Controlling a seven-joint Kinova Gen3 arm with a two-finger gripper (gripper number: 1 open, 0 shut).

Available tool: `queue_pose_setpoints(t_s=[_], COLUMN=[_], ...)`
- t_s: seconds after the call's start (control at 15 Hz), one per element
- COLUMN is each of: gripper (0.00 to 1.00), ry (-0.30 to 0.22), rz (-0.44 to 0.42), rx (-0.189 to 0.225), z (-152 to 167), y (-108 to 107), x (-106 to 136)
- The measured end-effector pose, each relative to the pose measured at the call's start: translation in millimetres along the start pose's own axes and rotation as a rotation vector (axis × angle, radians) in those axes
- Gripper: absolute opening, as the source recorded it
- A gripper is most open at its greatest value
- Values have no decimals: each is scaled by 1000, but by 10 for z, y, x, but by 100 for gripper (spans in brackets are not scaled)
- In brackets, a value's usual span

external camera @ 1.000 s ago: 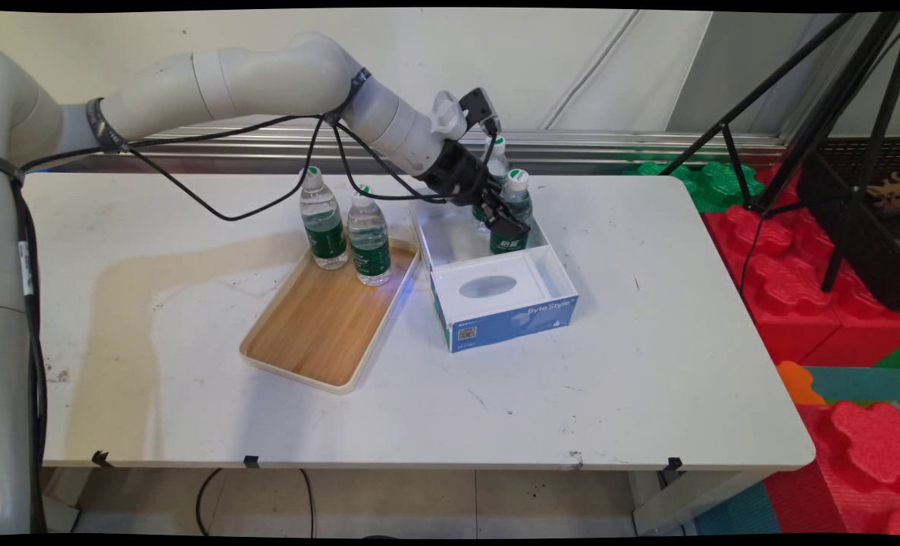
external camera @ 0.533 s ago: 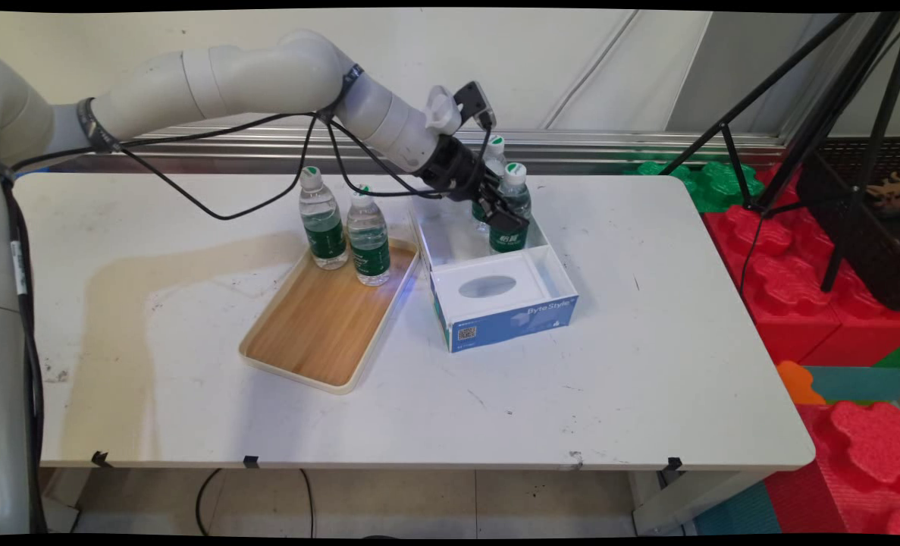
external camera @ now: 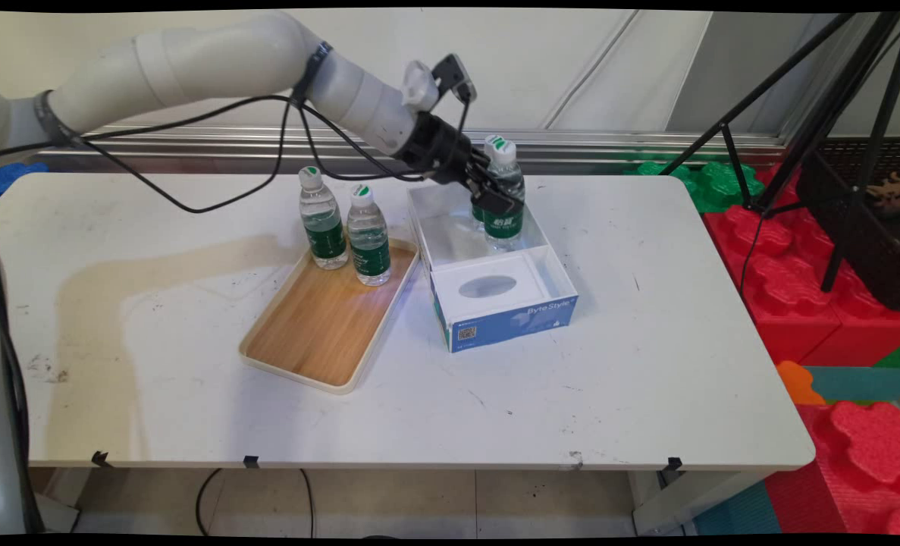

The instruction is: Place the picked object on the tray

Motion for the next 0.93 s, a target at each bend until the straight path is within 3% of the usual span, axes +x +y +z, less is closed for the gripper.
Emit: queue_pose_setpoints(t_s=[0.93], gripper=[0], ry=[103], rz=[4], rx=[-14], z=[-1154], y=[161], x=[163])
